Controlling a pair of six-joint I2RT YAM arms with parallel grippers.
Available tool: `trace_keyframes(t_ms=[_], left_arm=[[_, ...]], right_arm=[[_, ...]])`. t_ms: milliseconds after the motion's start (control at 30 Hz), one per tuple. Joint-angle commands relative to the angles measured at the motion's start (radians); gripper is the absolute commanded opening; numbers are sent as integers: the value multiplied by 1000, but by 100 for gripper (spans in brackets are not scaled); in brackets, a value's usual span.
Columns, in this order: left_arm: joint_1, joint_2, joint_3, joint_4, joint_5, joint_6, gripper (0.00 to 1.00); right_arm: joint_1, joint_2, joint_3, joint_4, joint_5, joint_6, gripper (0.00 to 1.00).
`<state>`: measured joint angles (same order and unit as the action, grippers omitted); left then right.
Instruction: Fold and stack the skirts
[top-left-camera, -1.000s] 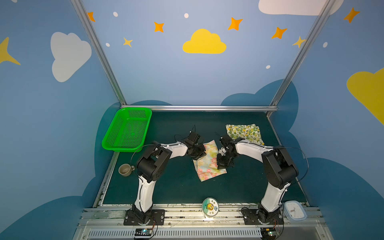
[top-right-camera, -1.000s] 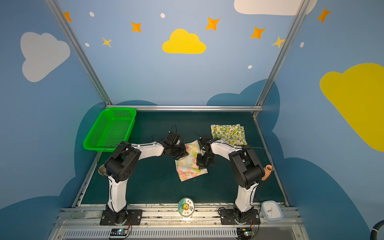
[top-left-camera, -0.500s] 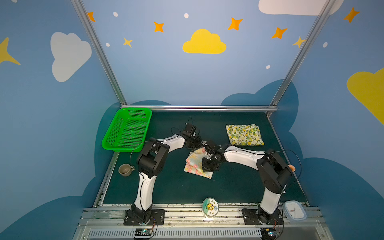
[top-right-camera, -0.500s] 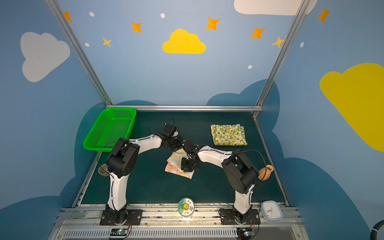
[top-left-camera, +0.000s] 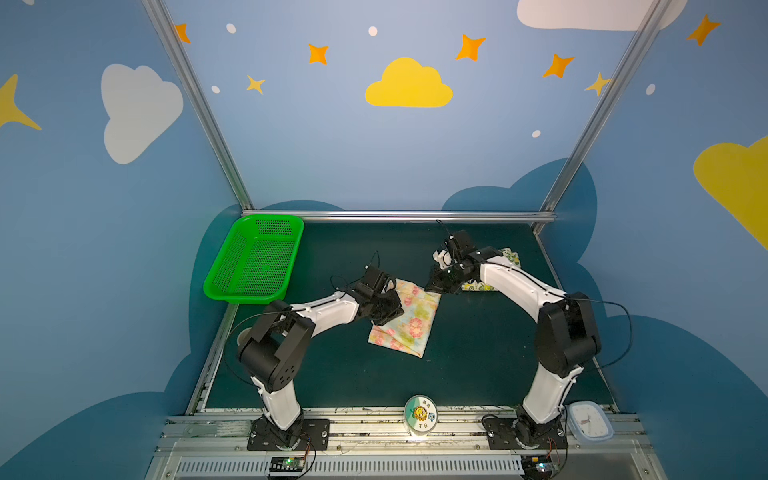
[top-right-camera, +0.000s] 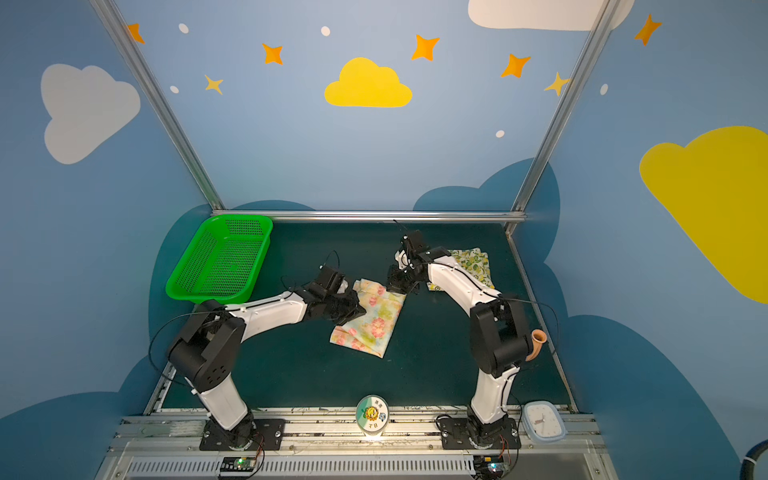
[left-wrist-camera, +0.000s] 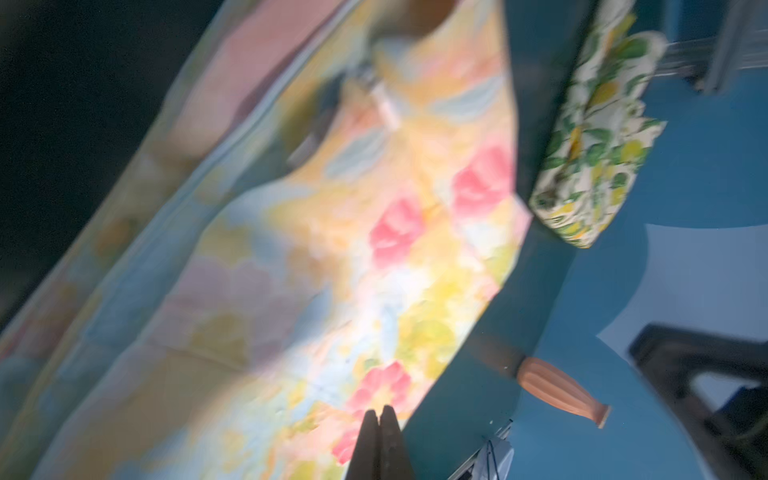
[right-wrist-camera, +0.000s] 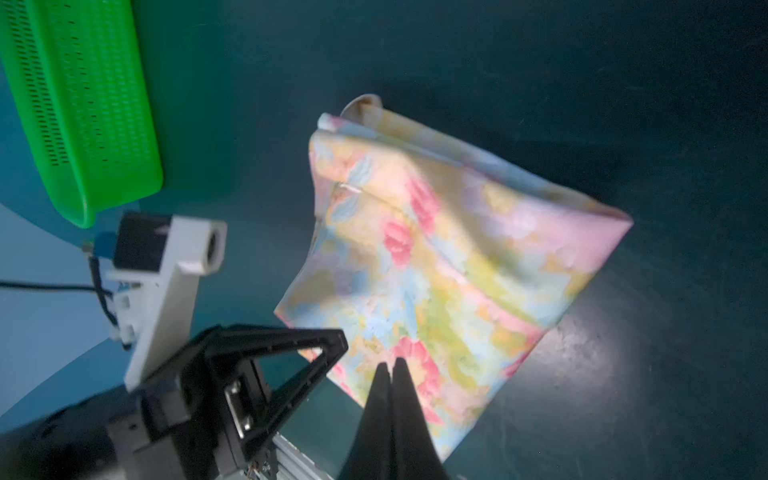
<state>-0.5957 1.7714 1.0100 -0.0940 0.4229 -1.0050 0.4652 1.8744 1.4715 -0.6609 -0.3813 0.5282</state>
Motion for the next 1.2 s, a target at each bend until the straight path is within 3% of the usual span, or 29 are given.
trace_keyframes(t_ms=[0, 167, 467, 900, 1167], left_arm=[[-21, 21, -20, 16, -33, -45, 4], [-28, 59, -40, 4, -38, -65, 4], [-20, 98, -24, -56, -53, -9, 4], [77, 52, -19, -199, -120, 123, 4], [171, -29, -18, -251, -185, 194, 4]], right_arm=[[-22, 100, 28, -44, -8, -48, 0], [-46, 178, 40, -28, -13, -40, 0], [-34, 162, -121, 30, 1, 1, 0], [96, -31, -383, 93, 52, 124, 0], [232, -165, -428, 107, 105, 219, 0]])
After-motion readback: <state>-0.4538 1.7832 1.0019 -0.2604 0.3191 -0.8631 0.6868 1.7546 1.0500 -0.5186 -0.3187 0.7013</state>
